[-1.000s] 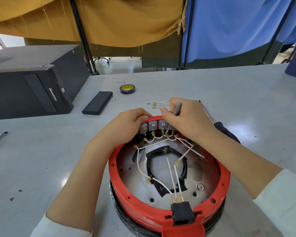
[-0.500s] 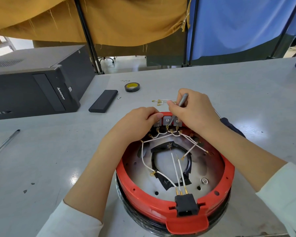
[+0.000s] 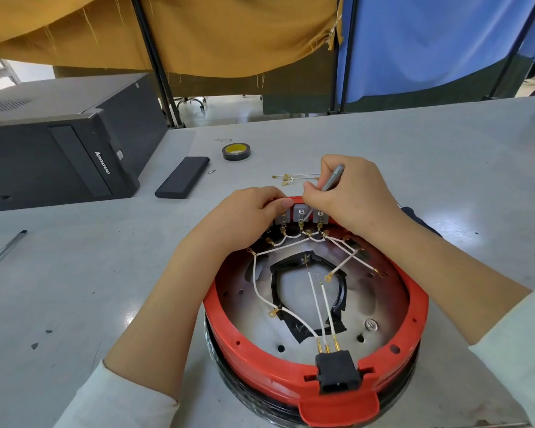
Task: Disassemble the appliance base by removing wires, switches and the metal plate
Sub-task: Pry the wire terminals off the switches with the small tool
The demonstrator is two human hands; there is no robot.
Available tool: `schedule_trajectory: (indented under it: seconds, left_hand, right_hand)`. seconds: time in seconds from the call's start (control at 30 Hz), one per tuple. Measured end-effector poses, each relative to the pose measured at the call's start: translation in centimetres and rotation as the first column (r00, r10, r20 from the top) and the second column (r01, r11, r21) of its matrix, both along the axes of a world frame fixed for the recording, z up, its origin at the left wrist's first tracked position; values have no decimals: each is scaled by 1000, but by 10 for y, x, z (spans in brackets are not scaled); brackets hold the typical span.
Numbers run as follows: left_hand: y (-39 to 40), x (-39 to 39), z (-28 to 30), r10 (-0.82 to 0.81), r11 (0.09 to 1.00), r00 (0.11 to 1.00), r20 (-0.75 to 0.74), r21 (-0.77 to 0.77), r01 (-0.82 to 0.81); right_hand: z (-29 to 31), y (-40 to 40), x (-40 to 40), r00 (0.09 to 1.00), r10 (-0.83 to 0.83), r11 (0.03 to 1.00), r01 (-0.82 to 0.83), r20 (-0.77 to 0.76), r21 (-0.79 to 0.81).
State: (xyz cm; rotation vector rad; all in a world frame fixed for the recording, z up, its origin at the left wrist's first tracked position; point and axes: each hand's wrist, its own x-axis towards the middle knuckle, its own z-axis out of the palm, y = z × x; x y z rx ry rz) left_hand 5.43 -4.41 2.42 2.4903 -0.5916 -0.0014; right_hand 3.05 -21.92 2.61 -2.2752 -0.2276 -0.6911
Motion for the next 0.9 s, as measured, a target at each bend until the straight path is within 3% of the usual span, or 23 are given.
schedule_trajectory:
  seconds: [0.37,0.73,0.9]
  left_hand:
    - [0,3,-4,2,1000,1000,1,-30,-2]
    - [2,5,-1,-35,999,999,-10,-8,35]
    - [2,5,-3,-21,1000,1000,-11,-18,20]
  right_hand:
    - [-2,2,-3,999,42,999,-42,2,-27]
    - [12,6,12,965,19,999,-11,-260,35]
    - [4,7,9,985,-31,999,32,-172,8]
